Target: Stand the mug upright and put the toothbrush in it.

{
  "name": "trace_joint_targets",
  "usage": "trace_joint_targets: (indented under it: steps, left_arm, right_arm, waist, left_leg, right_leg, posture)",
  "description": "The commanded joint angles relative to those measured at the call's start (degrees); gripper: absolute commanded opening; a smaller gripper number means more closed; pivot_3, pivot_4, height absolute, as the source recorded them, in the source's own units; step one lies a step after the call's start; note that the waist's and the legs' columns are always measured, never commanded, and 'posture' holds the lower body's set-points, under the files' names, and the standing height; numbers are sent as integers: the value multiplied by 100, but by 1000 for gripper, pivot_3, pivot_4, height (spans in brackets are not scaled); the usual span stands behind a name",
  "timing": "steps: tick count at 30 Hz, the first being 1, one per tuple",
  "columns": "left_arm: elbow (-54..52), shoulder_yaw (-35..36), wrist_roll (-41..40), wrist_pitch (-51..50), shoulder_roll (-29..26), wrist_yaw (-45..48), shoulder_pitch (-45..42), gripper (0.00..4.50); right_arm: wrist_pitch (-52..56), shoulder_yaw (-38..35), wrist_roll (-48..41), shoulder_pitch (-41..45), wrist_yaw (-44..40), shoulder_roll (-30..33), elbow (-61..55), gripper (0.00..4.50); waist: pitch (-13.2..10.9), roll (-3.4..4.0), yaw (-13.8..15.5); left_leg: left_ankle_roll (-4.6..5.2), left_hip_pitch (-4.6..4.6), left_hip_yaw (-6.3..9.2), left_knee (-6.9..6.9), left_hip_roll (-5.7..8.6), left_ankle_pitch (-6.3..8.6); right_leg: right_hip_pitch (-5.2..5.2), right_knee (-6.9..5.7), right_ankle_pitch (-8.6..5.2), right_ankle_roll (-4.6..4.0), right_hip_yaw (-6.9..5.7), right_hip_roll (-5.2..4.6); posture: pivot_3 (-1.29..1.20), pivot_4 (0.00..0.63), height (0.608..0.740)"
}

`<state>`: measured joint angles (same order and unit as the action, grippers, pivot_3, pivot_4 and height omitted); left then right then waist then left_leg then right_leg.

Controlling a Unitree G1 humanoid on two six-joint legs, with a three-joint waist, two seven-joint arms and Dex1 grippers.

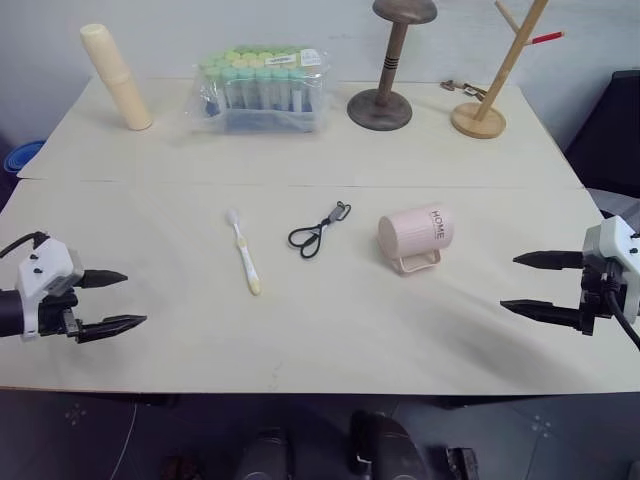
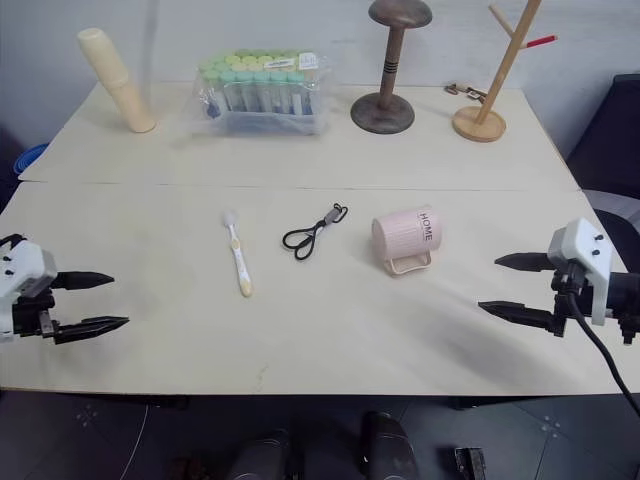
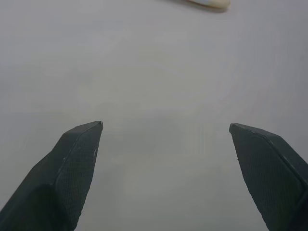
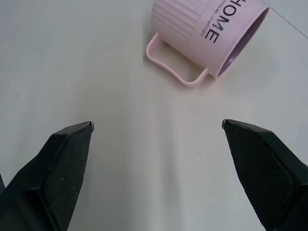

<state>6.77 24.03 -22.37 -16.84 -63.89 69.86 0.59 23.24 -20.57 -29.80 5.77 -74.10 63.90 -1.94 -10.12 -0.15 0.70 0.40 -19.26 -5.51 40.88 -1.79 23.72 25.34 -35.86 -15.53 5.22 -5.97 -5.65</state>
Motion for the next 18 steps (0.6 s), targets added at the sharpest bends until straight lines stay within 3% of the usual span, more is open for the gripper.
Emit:
trace_joint_targets:
  steps: [1,18]
  left_arm:
    - [-199,197,-22,-3,-14,-60,14,4466]
    - [-435,105,-462,-777,233,-425,-469,4466]
  right_arm:
    - [27,-119,-84,79,36,-38,-91,4500]
    - [449,-166,-264,50,260,-135,-332,4500]
  waist:
    - [0,0,3]
    - [0,0,25]
  left_leg:
    - [0,0,0,0,0,0]
    - [0,0,0,2,1,0]
  right_leg:
    - [0,0,0,0,0,0]
    - [0,-2,0,0,1,-1]
  posture:
    - [0,150,740]
    - [0,150,740]
